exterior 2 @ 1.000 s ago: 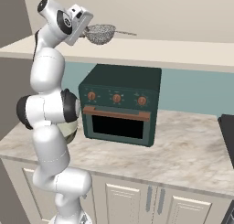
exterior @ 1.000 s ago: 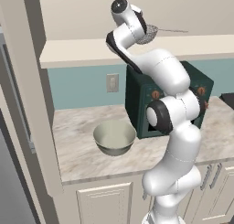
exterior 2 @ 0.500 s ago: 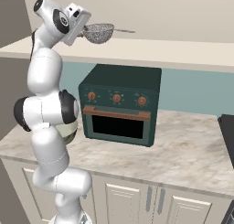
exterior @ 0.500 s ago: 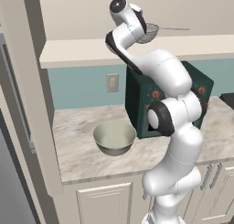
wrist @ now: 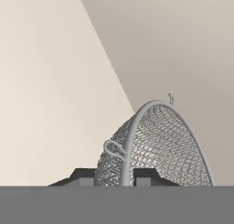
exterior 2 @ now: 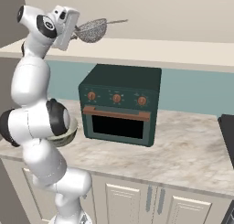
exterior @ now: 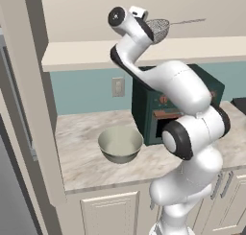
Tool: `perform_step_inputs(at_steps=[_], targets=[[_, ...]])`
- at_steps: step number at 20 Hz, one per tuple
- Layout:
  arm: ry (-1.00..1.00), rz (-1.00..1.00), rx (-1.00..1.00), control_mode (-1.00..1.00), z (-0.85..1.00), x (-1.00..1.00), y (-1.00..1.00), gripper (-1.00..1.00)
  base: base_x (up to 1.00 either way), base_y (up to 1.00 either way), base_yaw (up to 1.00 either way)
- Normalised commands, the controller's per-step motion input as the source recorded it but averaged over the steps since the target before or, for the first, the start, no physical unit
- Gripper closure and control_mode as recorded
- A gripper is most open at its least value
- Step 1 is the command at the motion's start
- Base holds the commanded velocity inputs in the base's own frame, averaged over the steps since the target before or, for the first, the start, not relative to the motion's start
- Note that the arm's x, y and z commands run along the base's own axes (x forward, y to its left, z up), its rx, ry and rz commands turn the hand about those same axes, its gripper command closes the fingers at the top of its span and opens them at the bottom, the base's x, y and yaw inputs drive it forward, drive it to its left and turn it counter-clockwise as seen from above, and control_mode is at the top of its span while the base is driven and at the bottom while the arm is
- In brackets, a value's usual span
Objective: Open the cabinet and setup a tea strainer by placing it in the bowl upright.
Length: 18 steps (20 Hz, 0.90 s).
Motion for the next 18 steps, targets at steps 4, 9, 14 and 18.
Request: perform_step_inputs(at_steps=[4, 9, 14, 18], targets=[[0.00, 0.00, -0.03, -1.00, 0.00, -0.91, 0.01, 1.00, 0.00, 0.00, 0.00], [0.00, -0.01, 0.03, -1.00, 0.00, -1.00, 0.00, 1.00, 0.00, 0.00, 0.00], [0.00, -0.01, 0.11, -1.00, 0.00, -1.00, 0.08, 1.00, 0.00, 0.00, 0.00], [0.00, 0.00, 0.16, -1.00, 0.00, -1.00, 0.11, 1.00, 0.00, 0.00, 0.00]])
